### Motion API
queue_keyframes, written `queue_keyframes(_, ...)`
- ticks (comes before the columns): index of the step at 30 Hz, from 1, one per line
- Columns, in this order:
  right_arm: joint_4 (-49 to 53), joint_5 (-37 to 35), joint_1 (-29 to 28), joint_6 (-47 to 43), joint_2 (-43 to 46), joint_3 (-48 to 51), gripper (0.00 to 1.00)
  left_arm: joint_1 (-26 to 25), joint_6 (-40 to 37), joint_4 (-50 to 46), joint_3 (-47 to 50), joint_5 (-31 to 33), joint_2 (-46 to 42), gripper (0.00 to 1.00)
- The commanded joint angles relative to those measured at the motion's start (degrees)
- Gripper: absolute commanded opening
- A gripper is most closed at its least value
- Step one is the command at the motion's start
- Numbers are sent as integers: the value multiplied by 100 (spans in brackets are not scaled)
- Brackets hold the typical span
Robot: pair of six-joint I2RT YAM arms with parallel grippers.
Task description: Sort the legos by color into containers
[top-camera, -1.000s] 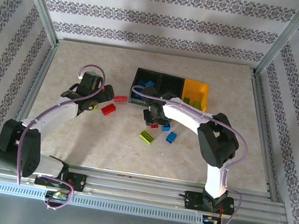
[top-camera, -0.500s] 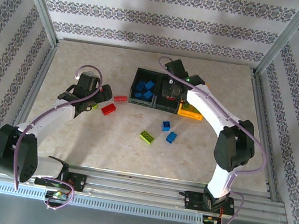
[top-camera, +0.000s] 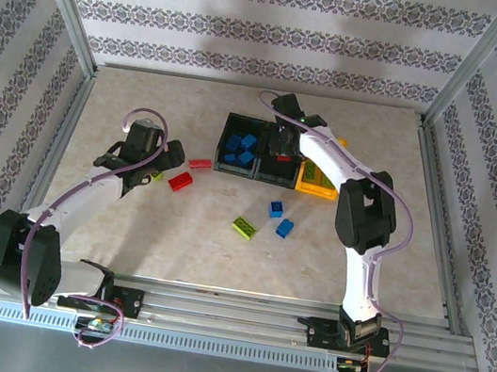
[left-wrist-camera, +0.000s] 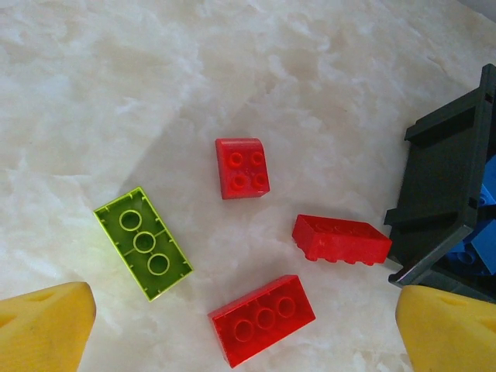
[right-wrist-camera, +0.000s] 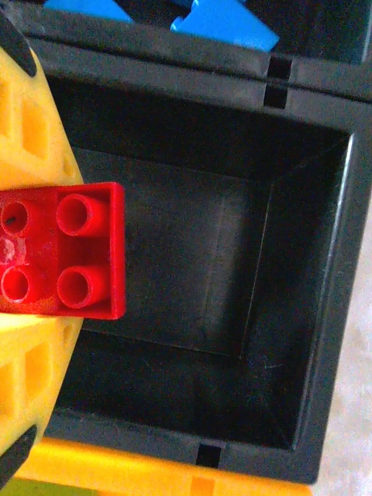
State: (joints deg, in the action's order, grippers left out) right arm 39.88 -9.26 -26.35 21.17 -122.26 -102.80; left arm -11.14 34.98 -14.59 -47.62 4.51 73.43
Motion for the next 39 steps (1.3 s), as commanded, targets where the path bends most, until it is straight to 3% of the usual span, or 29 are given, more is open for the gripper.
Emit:
queue_keyframes(1, 142, 91, 51, -69, -160, -246, 40, 93, -55, -106, 24, 2, -96, 99)
queue_keyframes(7, 161, 91, 59, -53, -207, -232, 49, 103, -241, -165, -61, -109, 0, 100)
queue_keyframes(12, 161, 141, 60, -19, -86, -210, 51, 103, -621, -351, -299, -321, 259, 100)
queue_keyframes(19, 101, 111, -17, 34, 467, 97, 63, 107, -949, -695, -802, -471, 965, 100)
queue_keyframes(34, -156, -354, -226, 391, 2373, 1734, 92, 198, -1309, -1292, -2722, 59, 3209, 85)
queue_keyframes(35, -164, -383, -230, 422, 2496, 1829, 98, 220, -1321, -1349, -2854, 66, 3340, 84)
queue_keyframes(39, -191, -462, -248, 536, 2879, 2157, 98, 267, -1336, -1517, -3239, 59, 3743, 77)
